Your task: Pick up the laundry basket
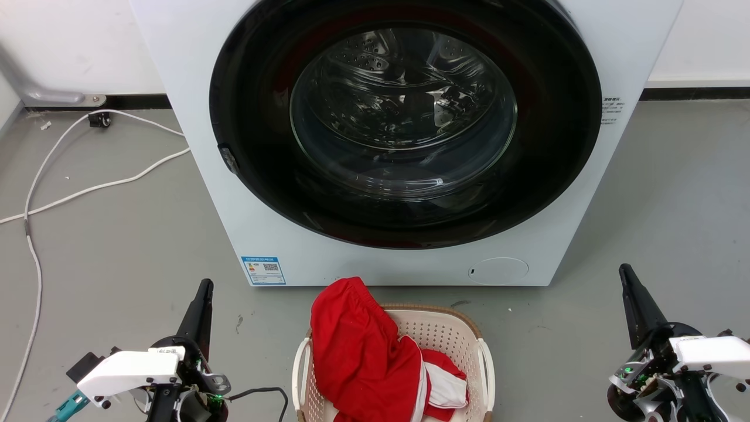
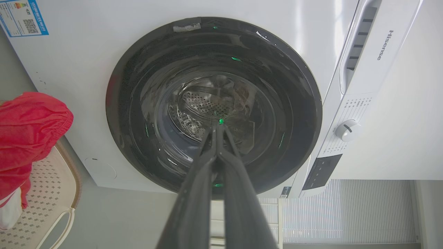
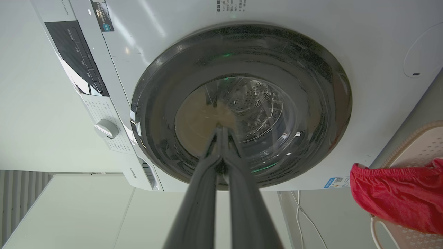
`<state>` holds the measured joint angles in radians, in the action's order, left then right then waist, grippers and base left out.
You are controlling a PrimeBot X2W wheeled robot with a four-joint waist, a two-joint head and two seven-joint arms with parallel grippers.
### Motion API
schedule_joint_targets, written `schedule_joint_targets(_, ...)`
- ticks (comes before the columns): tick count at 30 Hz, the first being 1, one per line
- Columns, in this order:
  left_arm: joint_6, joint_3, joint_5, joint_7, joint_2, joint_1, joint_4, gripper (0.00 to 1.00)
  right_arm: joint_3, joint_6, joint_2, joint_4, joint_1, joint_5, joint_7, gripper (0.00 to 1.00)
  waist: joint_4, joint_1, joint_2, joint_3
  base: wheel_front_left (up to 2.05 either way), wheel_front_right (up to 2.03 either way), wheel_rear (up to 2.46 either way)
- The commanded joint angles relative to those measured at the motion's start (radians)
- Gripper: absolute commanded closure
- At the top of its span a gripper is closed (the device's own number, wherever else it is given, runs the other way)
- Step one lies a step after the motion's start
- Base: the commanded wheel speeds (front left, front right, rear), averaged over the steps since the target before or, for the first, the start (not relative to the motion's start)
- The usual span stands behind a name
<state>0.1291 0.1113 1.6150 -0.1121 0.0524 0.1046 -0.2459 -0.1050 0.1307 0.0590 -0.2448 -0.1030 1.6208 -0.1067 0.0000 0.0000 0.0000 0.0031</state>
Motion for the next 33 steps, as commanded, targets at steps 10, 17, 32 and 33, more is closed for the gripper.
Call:
schedule_joint_targets(10, 0.004, 0.004, -0.002, -0.004, -0.001, 0.01, -0.001, 1.0, -0.003, 0.0, -0.005, -0.001, -0.01, -0.003, -0.005, 1.0, 0.0, 0.0, 0.0, 0.0, 0.0, 0.0, 0.0)
schedule_joint_targets(17, 0.004, 0.004, -0.002, -0.004, -0.001, 0.009, -0.001, 1.0, -0.004, 0.0, -0.005, -0.001, -0.01, -0.004, -0.006, 1.0, 0.0, 0.0, 0.0, 0.0, 0.0, 0.0, 0.0)
schedule_joint_targets(32, 0.004, 0.005, -0.003, -0.005, -0.002, 0.01, -0.001, 1.0, -0.005, 0.0, -0.006, -0.001, -0.011, -0.005, -0.006, 1.0, 0.0, 0.0, 0.0, 0.0, 0.0, 0.0, 0.0)
schedule_joint_targets(33, 0.004, 0.005, -0.003, -0.005, -0.002, 0.01, -0.001, 1.0, -0.005, 0.0, -0.006, -0.001, -0.011, -0.006, -0.006, 1.0, 0.0, 0.0, 0.0, 0.0, 0.0, 0.0, 0.0)
